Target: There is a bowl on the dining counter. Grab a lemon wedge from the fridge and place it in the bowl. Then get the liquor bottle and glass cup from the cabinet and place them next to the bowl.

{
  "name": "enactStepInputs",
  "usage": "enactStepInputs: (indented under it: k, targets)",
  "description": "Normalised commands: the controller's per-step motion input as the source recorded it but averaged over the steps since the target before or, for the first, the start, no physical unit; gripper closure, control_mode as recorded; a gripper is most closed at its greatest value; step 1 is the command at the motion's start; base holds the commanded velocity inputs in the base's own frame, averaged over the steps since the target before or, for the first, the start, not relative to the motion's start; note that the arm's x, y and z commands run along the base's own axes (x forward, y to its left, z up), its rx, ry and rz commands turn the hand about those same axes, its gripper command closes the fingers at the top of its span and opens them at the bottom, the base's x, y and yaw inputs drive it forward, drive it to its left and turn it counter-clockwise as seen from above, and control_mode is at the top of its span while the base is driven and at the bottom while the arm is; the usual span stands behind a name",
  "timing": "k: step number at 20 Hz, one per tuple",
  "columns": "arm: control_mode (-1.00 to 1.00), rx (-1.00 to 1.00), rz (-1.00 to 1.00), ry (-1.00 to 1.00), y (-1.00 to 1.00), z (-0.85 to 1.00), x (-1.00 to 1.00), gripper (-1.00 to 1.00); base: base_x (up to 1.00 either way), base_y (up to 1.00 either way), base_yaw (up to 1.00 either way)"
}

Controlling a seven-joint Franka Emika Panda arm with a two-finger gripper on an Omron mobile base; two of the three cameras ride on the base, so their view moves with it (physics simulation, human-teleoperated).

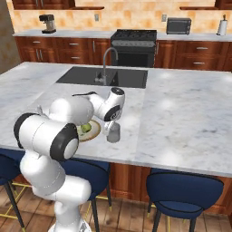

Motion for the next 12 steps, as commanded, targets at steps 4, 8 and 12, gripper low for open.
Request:
enactStepInputs:
  k: [4,8,12]
  targets:
    - [-1.00,0.00,0.00,-0.15,0.02,0.74,-0.82,-1.00,0.00,0.00,0.00]
    - [-1.00,0.00,0.00,-0.16,0.11,0.72,-1.00,-1.00,0.00,0.00,0.00]
    - [-1.00,0.00,0.03,-0.16,0.22,0.71,-1.00,-1.00,0.00,0.00,0.00]
